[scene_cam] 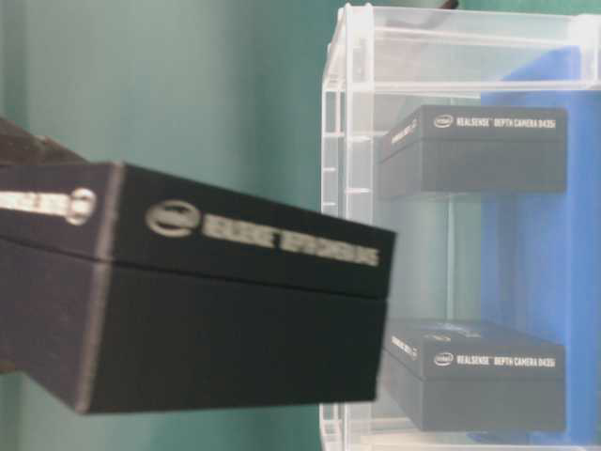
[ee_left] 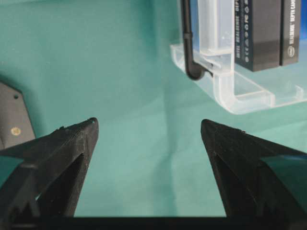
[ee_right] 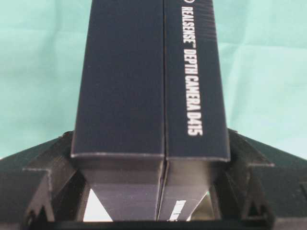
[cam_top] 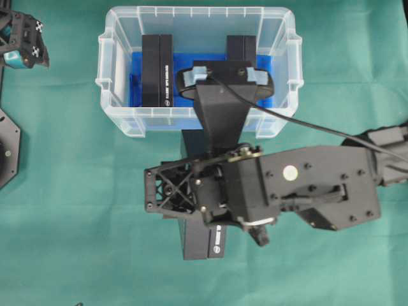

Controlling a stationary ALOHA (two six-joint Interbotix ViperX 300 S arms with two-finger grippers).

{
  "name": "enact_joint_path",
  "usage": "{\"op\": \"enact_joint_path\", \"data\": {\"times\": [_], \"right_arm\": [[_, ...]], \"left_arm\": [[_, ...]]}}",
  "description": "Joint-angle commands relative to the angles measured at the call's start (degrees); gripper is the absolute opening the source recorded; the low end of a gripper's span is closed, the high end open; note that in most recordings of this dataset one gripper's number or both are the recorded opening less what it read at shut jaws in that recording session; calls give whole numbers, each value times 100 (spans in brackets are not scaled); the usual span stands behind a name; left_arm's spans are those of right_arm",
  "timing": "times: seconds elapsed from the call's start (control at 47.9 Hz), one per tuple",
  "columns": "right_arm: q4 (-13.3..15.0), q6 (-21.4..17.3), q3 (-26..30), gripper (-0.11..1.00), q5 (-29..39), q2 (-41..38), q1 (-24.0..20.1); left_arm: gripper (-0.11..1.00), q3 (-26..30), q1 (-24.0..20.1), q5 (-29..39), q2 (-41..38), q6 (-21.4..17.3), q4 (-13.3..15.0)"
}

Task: Take out the box from the case.
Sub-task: 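Carry the boxes over the case front wall onto the table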

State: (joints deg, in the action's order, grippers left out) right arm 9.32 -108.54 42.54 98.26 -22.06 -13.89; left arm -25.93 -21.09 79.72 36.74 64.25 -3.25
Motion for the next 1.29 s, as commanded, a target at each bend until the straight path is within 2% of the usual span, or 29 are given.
{"op": "enact_joint_path", "data": {"times": [0.0, 0.084, 0.355, 0.71, 1.002, 1.273], "right_arm": [[-70, 18, 132, 68, -26, 97, 9], [-185, 26, 44, 68, -35, 35, 18], [-237, 26, -571, 68, -457, -9, 35], [-343, -9, -1600, 68, -1485, -9, 105], [-817, -53, -2514, 68, -2470, -9, 114], [-861, -97, -3059, 68, -2953, -18, 158]], "left_arm": [[88, 79, 0, -9, 18, 0, -18], [88, 79, 0, -18, 18, 0, -18], [88, 62, 0, -18, 44, -9, -9], [89, 53, 0, 0, 53, -35, -18], [88, 53, 0, 18, 53, -44, -18], [89, 53, 0, 18, 44, -44, -9]]}}
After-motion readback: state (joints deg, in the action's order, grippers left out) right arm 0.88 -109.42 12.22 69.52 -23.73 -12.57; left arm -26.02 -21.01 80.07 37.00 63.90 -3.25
